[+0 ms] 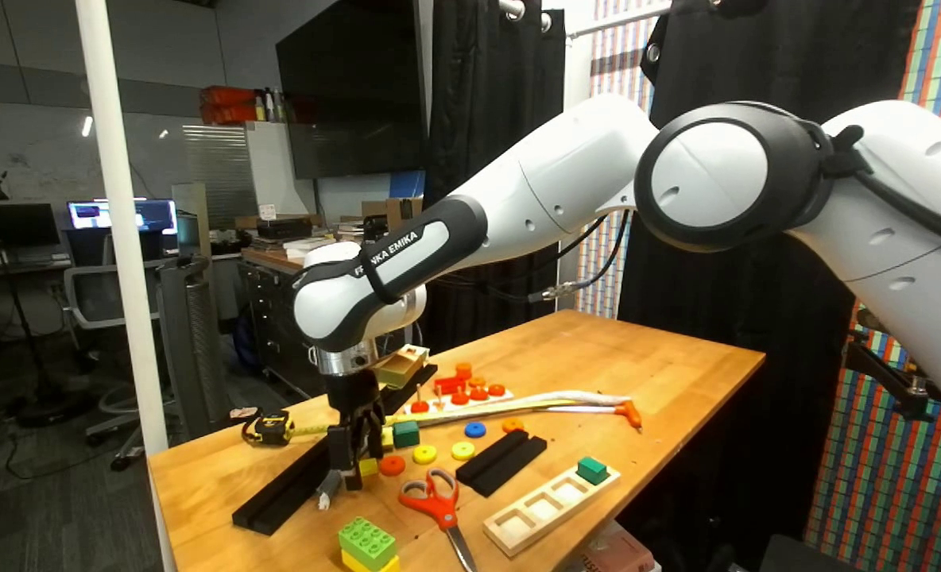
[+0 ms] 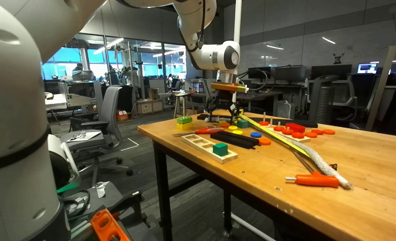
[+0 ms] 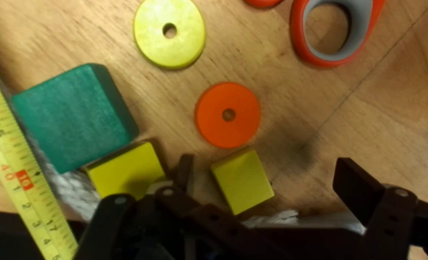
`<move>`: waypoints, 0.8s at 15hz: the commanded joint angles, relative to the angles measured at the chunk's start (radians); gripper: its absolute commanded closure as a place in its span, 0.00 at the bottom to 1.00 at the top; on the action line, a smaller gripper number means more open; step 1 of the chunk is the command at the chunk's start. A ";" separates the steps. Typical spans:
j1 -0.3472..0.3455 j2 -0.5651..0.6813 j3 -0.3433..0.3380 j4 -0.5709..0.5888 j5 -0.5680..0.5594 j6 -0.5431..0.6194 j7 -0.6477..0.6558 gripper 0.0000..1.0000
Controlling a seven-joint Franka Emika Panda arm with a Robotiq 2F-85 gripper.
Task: Get the top green block then put it on top of the wooden structure then put the small yellow block on top of the bottom green block
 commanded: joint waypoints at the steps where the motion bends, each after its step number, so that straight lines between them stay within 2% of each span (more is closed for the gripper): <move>1: 0.006 0.031 0.004 0.066 -0.021 -0.039 -0.021 0.26; 3: 0.005 0.035 0.004 0.074 -0.023 -0.045 -0.027 0.30; 9: 0.002 0.038 0.003 0.090 -0.026 -0.050 -0.038 0.78; 11: 0.000 0.038 0.004 0.091 -0.024 -0.051 -0.040 0.84; 12: 0.000 0.038 0.004 0.092 -0.023 -0.052 -0.041 0.80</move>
